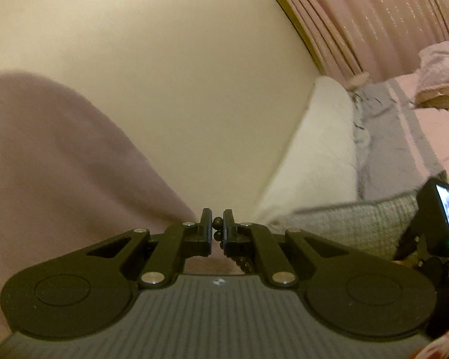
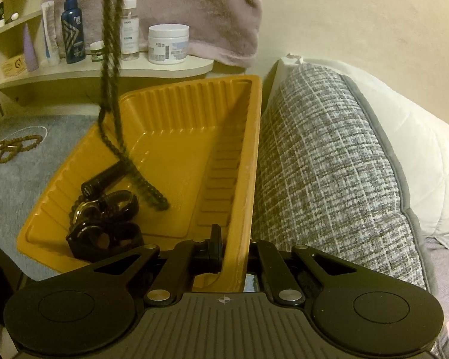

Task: Organize jewelry
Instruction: 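Lower the bead necklace into the orange tray and open the left tool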

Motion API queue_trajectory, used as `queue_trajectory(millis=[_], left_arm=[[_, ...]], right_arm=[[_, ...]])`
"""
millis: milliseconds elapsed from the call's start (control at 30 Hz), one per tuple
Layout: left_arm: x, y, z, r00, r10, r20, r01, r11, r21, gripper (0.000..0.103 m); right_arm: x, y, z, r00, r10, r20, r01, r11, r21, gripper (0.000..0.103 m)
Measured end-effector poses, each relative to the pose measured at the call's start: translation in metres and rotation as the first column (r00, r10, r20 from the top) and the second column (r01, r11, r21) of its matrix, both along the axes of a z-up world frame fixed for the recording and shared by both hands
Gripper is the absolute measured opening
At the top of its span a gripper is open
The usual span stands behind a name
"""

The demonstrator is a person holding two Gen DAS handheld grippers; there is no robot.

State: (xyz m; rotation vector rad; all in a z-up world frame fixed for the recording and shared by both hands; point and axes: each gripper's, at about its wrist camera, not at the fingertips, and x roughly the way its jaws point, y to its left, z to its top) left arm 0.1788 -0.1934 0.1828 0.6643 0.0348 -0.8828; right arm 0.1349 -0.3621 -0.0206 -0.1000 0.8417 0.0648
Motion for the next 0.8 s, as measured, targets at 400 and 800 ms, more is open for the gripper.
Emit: queue_trajectory(millis=[400,800], left_arm=[[0.027,-0.029,-0.087,0.973,0.043,-0.228,-0.023,0.996,0.09,0.006],[0.035,-0.03,-0.116,0.945,0.082,-0.316,-0.046,0.992,0.118,0.008]], right_arm=[[0.002,-0.002,-0.002,1.0,0.009,-0.022,-0.009,1.0,0.002,0.004],[0.005,-0.002,-0.002,1.0,0.009,-0.025,-0.009,1.0,-0.001,0.004]])
